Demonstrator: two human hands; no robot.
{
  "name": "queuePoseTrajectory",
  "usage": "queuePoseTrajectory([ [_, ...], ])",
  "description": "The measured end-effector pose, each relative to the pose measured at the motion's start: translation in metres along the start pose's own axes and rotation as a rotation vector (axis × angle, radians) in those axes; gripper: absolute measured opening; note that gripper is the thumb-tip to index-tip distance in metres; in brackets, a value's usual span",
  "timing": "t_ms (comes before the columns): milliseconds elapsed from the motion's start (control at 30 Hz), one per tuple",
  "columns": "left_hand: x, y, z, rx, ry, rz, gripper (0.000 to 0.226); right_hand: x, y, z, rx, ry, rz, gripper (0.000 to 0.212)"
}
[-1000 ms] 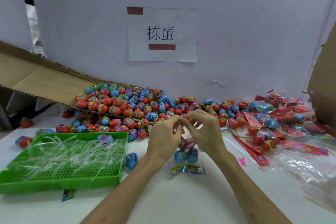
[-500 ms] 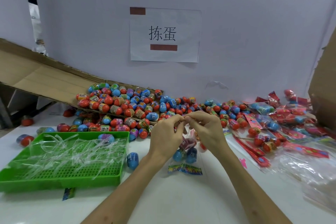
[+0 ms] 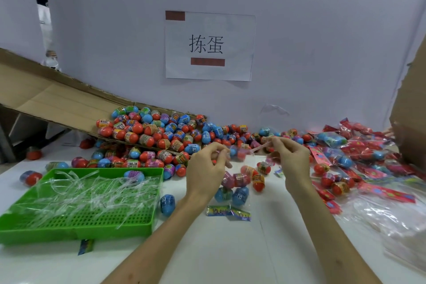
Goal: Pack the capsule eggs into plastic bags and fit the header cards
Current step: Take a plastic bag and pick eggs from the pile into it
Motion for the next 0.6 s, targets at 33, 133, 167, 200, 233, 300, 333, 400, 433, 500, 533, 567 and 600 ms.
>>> queuePoseTrajectory([
  [33,0.001,0.000,0.000,-0.006,-0.034,0.030,0.016,-0.004,-0.006,-0.002,-0.041,0.084,-0.067,0.015],
  [133,0.008,-0.002,-0.001,-0.028,-0.147,0.125,0.015,-0.015,-0.019,-0.005,-0.154,0.287,-0.270,0.015],
  [167,0.010,-0.003,-0.002,-0.039,-0.181,0.148,0.016,-0.017,-0.023,-0.006,-0.201,0.331,-0.332,0.014],
  [200,0.013,-0.005,-0.003,-0.050,-0.212,0.169,0.016,-0.018,-0.028,-0.006,-0.251,0.365,-0.393,0.014],
  [233,0.015,-0.007,-0.004,-0.059,-0.243,0.195,0.018,-0.018,-0.032,-0.005,-0.299,0.389,-0.451,0.014],
  [300,0.021,-0.008,-0.006,-0.070,-0.307,0.248,0.018,-0.017,-0.041,-0.004,-0.389,0.407,-0.549,0.015],
  [333,0.024,-0.008,-0.007,-0.074,-0.337,0.264,0.018,-0.015,-0.044,-0.002,-0.424,0.408,-0.585,0.016],
  [400,0.028,-0.007,-0.008,-0.079,-0.379,0.278,0.017,-0.012,-0.047,0.001,-0.484,0.396,-0.631,0.017],
  [433,0.030,-0.006,-0.007,-0.082,-0.389,0.282,0.016,-0.011,-0.047,0.002,-0.514,0.385,-0.635,0.017],
  [500,0.028,-0.004,-0.006,-0.080,-0.391,0.294,0.015,-0.008,-0.047,0.001,-0.559,0.361,-0.635,0.018],
  [533,0.026,-0.003,-0.005,-0.079,-0.389,0.296,0.015,-0.004,-0.042,0.000,-0.557,0.360,-0.637,0.020],
  [567,0.025,-0.003,-0.005,-0.083,-0.385,0.292,0.016,0.002,-0.034,-0.003,-0.545,0.366,-0.641,0.024],
  [600,0.025,-0.004,-0.006,-0.087,-0.382,0.282,0.016,0.010,-0.024,-0.008,-0.542,0.359,-0.642,0.027],
])
Point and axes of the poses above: each hand's wrist, its own z-axis away from the middle knuckle, its own y-axis out of the palm, x = y × z, the point moved 5 cm from there along -z, towards the middle knuckle, and after that the axes turned 6 degrees about -z, right-handed, at the moved point
